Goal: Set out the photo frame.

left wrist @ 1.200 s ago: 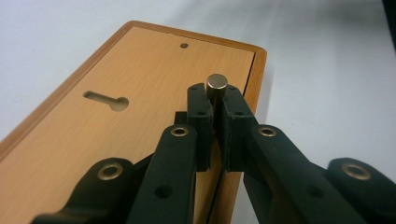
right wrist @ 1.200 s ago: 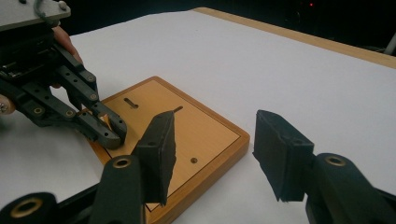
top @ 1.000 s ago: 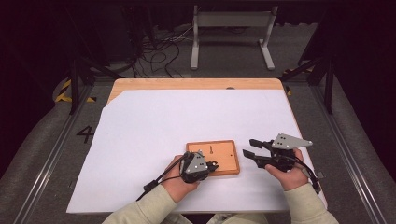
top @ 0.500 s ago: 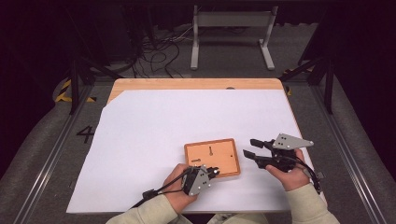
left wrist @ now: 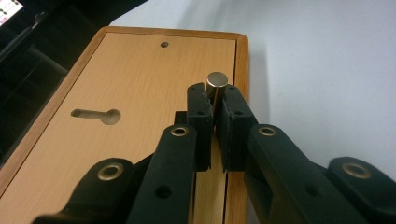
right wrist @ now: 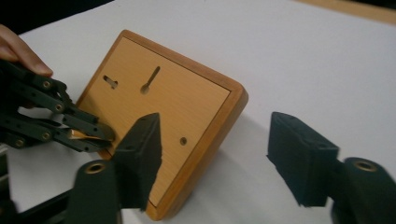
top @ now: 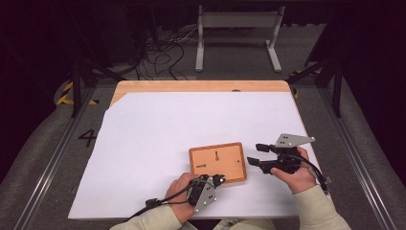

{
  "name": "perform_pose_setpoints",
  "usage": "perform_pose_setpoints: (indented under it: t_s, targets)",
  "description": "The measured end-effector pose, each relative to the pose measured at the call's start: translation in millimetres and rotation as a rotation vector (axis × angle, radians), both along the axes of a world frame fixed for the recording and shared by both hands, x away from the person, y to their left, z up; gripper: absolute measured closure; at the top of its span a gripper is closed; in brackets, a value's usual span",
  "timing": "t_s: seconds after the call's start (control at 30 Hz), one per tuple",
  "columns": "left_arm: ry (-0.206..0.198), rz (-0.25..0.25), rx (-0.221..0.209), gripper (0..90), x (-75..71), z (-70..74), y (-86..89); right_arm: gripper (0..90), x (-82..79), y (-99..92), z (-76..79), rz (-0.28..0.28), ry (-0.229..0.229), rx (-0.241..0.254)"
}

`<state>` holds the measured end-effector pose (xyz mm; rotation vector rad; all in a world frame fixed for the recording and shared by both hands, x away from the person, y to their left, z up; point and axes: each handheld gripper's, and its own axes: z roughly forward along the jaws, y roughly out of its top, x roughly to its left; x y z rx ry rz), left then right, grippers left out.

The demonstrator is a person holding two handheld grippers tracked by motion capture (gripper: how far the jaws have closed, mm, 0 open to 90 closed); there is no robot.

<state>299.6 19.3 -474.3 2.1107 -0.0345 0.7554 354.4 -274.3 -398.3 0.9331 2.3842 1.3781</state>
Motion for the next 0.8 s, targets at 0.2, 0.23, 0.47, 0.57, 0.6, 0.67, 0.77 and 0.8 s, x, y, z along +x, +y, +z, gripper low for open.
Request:
perform_pose_setpoints:
  t_s: [0.2,0.23,0.47,0.57,0.6,0.67,0.77,0.8]
  targets:
    - [-0.002,0.005,-0.003,84.4,0.2,-0.1,0.0,23.1,22.2,14.0,-2.6,0.021,0.152,-0.025]
    - [-0.001,0.007,-0.003,84.4,0.2,-0.1,-0.1,22.4,26.6,17.2,-2.8,0.029,0.166,-0.031]
    - [-0.005,0.006,-0.001,84.4,-0.1,-0.2,-0.1,20.7,47.9,27.2,-5.6,0.064,0.243,-0.058]
    - [0.000,0.007,-0.006,84.4,-0.3,-0.6,-0.3,20.1,58.1,31.4,-8.9,0.092,0.292,-0.049]
    - [-0.001,0.007,-0.002,84.4,-0.2,-0.4,-0.1,20.1,58.1,31.4,-8.9,0.092,0.292,-0.049]
    - [-0.008,0.008,-0.003,84.4,-0.1,-0.3,-0.3,20.1,62.9,35.1,-10.7,0.108,0.311,-0.052]
    - [-0.008,0.002,0.001,84.4,-0.7,-0.6,-0.5,20.2,68.0,41.0,-13.5,0.134,0.337,-0.055]
    - [-0.008,0.002,0.001,84.4,-0.7,-0.6,-0.5,20.2,69.6,42.5,-14.6,0.142,0.344,-0.057]
